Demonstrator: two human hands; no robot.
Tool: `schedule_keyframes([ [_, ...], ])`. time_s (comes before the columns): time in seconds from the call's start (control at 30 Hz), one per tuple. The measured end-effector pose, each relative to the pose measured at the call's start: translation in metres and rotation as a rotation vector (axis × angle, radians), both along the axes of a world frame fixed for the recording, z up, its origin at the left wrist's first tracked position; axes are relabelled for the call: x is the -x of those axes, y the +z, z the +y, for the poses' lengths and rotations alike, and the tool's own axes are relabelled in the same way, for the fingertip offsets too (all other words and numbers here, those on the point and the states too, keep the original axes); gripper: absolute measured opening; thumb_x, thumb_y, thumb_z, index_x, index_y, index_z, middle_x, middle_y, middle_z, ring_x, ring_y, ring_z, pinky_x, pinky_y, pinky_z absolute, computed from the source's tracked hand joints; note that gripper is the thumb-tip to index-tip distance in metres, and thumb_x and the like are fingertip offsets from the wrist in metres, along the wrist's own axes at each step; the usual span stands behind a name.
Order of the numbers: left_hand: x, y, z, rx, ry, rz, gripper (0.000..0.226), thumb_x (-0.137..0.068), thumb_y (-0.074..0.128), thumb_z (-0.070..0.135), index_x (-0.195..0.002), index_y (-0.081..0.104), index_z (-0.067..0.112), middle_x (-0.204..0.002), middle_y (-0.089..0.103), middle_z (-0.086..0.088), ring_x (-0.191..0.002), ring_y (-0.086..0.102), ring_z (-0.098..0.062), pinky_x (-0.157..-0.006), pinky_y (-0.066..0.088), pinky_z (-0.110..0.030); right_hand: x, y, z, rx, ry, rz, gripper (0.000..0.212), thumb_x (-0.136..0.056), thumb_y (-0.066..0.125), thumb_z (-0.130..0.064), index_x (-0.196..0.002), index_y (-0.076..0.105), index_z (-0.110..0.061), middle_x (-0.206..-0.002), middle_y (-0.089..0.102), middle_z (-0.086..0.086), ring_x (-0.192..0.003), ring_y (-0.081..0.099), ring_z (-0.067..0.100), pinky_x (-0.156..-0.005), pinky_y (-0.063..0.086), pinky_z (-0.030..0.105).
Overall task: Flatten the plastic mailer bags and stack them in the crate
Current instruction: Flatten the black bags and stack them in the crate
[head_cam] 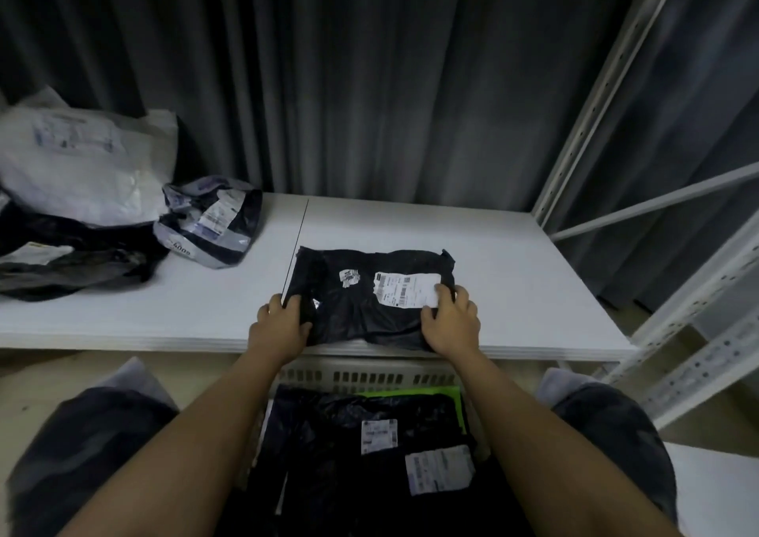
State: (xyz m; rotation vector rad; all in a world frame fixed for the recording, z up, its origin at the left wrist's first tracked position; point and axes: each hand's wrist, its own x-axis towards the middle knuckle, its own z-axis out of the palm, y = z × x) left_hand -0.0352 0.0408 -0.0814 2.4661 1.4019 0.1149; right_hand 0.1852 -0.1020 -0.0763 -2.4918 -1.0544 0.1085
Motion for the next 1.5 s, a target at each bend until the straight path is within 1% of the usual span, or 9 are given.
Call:
schedule_keyframes([
  [0.37,-0.014,-0.032,0.014,-0.206,-0.256,0.226,0.070,-0.088,0.058,0.046,-0.144,0.030,0.017,-0.137,0.034,-0.012,-0.124,0.035,-0.031,-0.092,0.046,-0.039,-0.020,-0.033,0.012,-0.289,-0.061,0.242,0.049,-0.101,0.038,-0.018,-0.149,0.025,-0.024,-0.135,0.032,0.013,-0.087,0.057,0.030,-0.079,0.043,0.032],
  [0.57,-0.022,-0.035,0.013,-0.281,-0.381,0.302,0.059,-0.086,0.060,0.037,-0.136,0.038,0.014,-0.130,0.044,-0.009,-0.118,0.044,-0.030,-0.085,0.045,-0.038,-0.028,-0.029,0.017,-0.379,-0.070,0.329,0.045,-0.099,0.037,-0.001,-0.142,0.037,-0.012,-0.128,0.036,0.017,-0.097,0.052,0.025,-0.086,0.034,0.021],
  [0.77,-0.012,-0.028,0.025,-0.458,-0.413,0.258,0.056,-0.037,0.090,0.010,-0.088,0.066,0.008,-0.075,0.059,-0.011,-0.061,0.059,-0.031,-0.044,0.045,-0.031,-0.048,-0.023,0.021,-0.425,-0.102,0.217,0.049,-0.088,0.040,0.014,-0.132,0.051,-0.004,-0.121,0.045,0.022,-0.105,0.052,0.031,-0.085,0.034,0.017],
  [0.93,-0.009,-0.025,0.026,-0.329,-0.464,0.332,0.058,-0.084,0.055,0.055,-0.126,0.048,0.015,-0.118,0.051,-0.006,-0.110,0.049,-0.027,-0.085,0.042,-0.033,-0.057,-0.020,0.027,-0.180,-0.165,0.143,0.051,-0.087,0.045,0.000,-0.137,0.047,-0.014,-0.135,0.041,0.019,-0.122,0.040,0.038,-0.098,0.033,0.041],
  [1.03,-0.017,-0.024,0.023,-0.212,-0.350,0.082,0.087,-0.070,0.016,0.087,-0.103,0.055,0.017,-0.102,0.052,-0.004,-0.099,0.049,-0.026,-0.082,0.040,-0.036,-0.047,-0.014,0.034,-0.137,-0.128,-0.129,0.052,-0.086,0.045,-0.014,-0.137,0.046,-0.016,-0.149,0.032,0.014,-0.134,0.027,0.035,-0.103,0.021,0.048],
  [1.17,-0.056,-0.025,0.023,-0.281,-0.238,-0.160,0.072,-0.084,0.016,0.067,-0.106,0.060,0.015,-0.110,0.056,-0.010,-0.104,0.051,-0.034,-0.089,0.042,-0.044,-0.037,-0.010,0.059,-0.022,0.176,-0.396,0.055,-0.089,0.031,-0.041,-0.139,0.046,-0.026,-0.153,0.032,0.008,-0.140,0.023,0.034,-0.109,0.014,0.054],
  [1.27,-0.088,-0.020,0.031,-0.096,-0.160,-0.046,0.065,-0.093,0.014,0.064,-0.145,0.032,0.031,-0.156,0.021,-0.004,-0.144,0.016,-0.029,-0.114,0.010,-0.056,-0.041,-0.015,0.079,0.207,0.331,-0.424,0.065,-0.089,0.008,-0.059,-0.149,0.025,-0.039,-0.161,0.011,0.001,-0.146,0.000,0.035,-0.110,-0.007,0.057],
  [1.37,-0.106,-0.027,0.051,0.014,-0.166,0.083,0.066,-0.092,0.014,0.067,-0.151,0.000,0.040,-0.160,-0.014,0.003,-0.146,-0.016,-0.028,-0.112,-0.009,-0.061,-0.055,-0.029,0.094,0.371,0.410,-0.352,0.065,-0.090,0.003,-0.070,-0.150,0.001,-0.046,-0.161,-0.011,-0.005,-0.144,-0.021,0.033,-0.109,-0.018,0.058],
  [1.5,-0.111,-0.043,0.071,0.093,-0.138,0.166,0.073,-0.086,0.011,0.075,-0.148,-0.012,0.044,-0.157,-0.023,0.003,-0.143,-0.024,-0.032,-0.110,-0.011,-0.065,-0.068,-0.044,0.100,0.473,0.392,-0.280,0.074,-0.079,-0.002,-0.080,-0.147,-0.007,-0.050,-0.160,-0.015,-0.005,-0.144,-0.020,0.036,-0.109,-0.014,0.064],
])
